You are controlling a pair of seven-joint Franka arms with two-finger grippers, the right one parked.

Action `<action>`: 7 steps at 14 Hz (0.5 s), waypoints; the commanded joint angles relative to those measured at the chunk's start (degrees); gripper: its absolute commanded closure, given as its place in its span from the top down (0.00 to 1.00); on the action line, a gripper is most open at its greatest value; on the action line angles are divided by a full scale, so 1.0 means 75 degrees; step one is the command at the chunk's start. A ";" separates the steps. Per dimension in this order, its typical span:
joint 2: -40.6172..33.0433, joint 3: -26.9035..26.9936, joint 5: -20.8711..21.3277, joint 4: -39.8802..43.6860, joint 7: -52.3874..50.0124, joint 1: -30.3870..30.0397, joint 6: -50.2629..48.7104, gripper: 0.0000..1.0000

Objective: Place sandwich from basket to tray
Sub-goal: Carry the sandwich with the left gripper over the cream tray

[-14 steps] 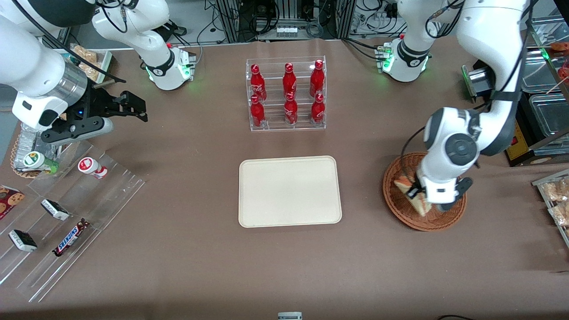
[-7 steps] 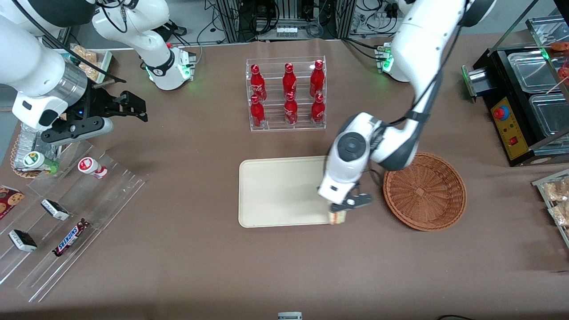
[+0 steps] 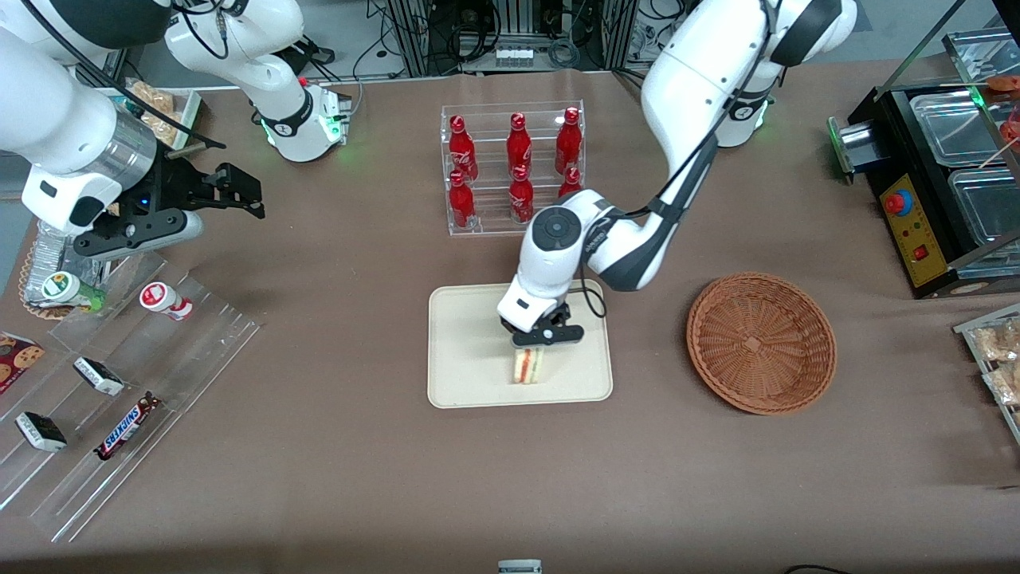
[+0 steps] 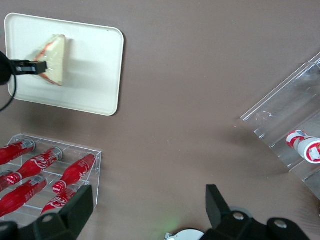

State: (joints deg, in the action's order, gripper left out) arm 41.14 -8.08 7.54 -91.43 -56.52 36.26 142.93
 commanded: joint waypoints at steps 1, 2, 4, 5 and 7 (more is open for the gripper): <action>0.0363 0.0082 -0.0045 0.0366 -0.0537 0.0145 0.0126 0.08; 0.0351 0.0082 -0.0056 0.0366 -0.0561 0.0145 0.0115 0.28; 0.0235 0.0082 -0.0056 0.0378 -0.0549 0.0087 0.0033 1.00; -0.0044 0.0093 -0.0056 0.0343 -0.0538 0.0052 -0.0026 1.00; -0.0759 0.0140 0.0048 0.0331 -0.0445 0.0052 -0.0888 1.00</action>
State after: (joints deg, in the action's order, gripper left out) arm 41.43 -7.50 7.55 -88.43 -59.72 36.52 142.45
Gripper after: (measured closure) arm 0.410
